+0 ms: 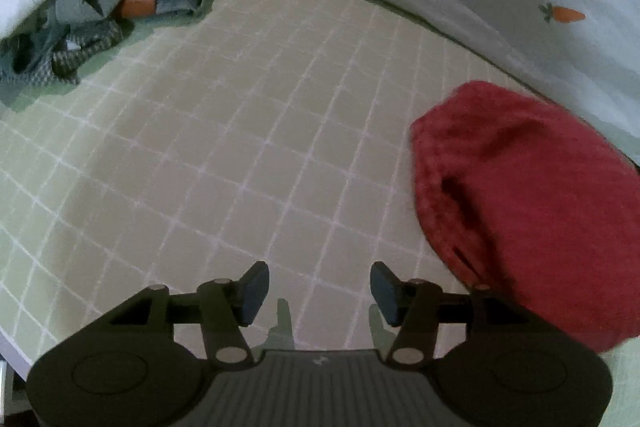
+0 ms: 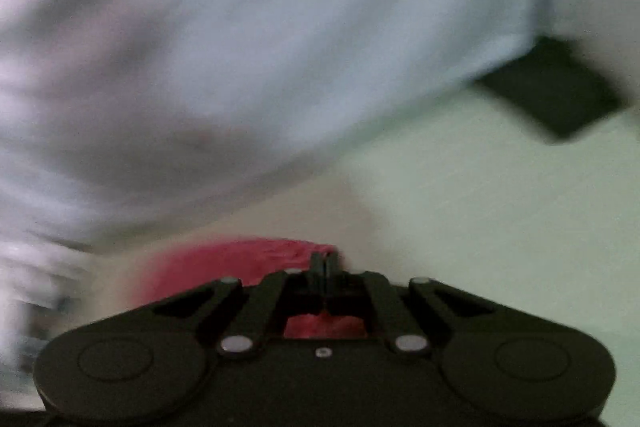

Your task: Fold clothes

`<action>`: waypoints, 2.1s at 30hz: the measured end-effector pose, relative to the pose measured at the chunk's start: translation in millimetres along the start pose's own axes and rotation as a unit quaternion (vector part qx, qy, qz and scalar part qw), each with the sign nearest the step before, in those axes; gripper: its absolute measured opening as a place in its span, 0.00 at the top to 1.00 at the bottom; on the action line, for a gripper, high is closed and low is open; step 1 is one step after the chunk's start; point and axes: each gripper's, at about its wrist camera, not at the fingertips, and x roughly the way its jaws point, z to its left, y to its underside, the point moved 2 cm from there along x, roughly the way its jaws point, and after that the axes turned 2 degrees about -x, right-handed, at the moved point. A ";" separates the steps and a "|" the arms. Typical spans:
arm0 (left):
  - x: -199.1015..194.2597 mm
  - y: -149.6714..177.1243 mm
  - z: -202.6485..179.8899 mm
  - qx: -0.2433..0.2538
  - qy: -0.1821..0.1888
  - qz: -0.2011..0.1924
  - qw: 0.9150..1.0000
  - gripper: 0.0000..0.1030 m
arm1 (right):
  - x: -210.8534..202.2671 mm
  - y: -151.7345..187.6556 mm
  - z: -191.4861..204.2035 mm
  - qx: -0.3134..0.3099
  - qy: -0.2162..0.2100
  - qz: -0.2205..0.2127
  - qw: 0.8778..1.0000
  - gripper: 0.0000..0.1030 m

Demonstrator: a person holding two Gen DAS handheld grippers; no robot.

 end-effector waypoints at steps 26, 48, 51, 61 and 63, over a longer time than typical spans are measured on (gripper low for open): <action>62.1 22.8 -128.8 0.080 0.107 0.016 0.991 0.53 | 40.3 64.7 -78.2 0.102 0.045 0.093 0.989 0.26; -66.5 -62.2 -13.7 0.050 0.008 -0.180 0.982 0.99 | -18.3 -53.5 -5.2 0.080 -0.056 -0.036 0.995 0.97; -49.3 -62.5 4.6 0.024 -0.013 -0.171 0.985 0.98 | 6.2 -44.0 -7.5 0.068 -0.008 -0.006 0.998 0.81; -24.8 -9.9 34.6 -0.031 -0.018 -0.082 0.996 0.57 | 18.7 30.2 -14.5 0.114 0.010 0.061 0.992 0.31; -13.3 4.5 32.4 -0.040 -0.009 -0.052 0.998 0.57 | 21.8 35.7 -14.5 0.112 0.012 0.066 0.991 0.28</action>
